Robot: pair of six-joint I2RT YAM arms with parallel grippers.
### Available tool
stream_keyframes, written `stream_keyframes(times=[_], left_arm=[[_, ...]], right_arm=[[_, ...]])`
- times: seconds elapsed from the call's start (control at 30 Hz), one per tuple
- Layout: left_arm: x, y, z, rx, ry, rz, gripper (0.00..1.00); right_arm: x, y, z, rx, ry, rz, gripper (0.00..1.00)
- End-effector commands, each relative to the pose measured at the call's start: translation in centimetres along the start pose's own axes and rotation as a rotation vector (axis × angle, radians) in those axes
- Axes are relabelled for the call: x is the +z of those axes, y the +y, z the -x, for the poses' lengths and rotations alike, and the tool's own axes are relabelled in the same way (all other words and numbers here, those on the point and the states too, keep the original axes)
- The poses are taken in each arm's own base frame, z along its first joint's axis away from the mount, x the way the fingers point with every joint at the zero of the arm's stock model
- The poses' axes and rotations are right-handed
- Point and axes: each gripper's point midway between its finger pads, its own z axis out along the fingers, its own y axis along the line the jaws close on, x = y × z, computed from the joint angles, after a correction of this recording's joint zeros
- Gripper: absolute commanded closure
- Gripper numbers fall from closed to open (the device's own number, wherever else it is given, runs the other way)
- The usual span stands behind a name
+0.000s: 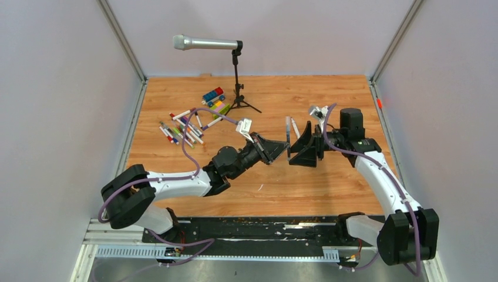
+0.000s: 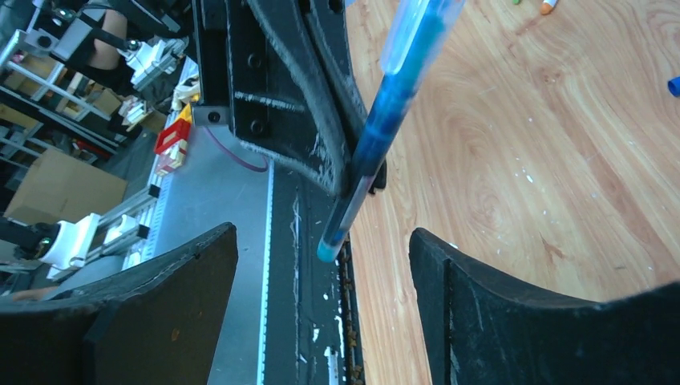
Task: Open the pen caps
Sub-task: Pick up the pen from the center of the board.
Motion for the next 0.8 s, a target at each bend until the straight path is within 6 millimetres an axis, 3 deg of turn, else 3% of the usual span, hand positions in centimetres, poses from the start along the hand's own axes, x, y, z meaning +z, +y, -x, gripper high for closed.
stream_keyframes(times=[0.0, 0.2, 0.43, 0.57, 0.63, 0.7, 0.77], left_arm=[[1.0, -2.0, 1.7, 0.026, -0.073, -0.032, 1.00], [1.1, -2.9, 2.0, 0.013, -0.091, -0.050, 1.00], [1.3, -3.9, 2.2, -0.006, -0.102, -0.083, 0.99], [1.3, -4.4, 2.4, -0.009, -0.108, -0.103, 0.98], [1.2, -4.6, 2.6, -0.014, -0.115, -0.112, 0.95], [1.1, -4.8, 2.6, -0.021, -0.114, -0.121, 0.82], [1.0, -5.1, 2.9, -0.027, -0.101, -0.130, 0.55]], right_arm=[[0.6, 1.0, 2.8, -0.022, -0.011, 0.041, 0.24], [1.1, 1.3, 3.1, 0.022, -0.009, 0.034, 0.37], [1.6, 1.3, 2.7, 0.040, -0.002, 0.045, 0.72], [1.6, 1.2, 2.6, 0.045, -0.002, 0.044, 0.99], [1.6, 1.2, 2.5, 0.046, -0.002, 0.044, 1.00], [1.6, 1.3, 2.4, 0.043, -0.002, 0.048, 1.00], [1.5, 1.6, 2.1, 0.022, 0.000, 0.062, 1.00]])
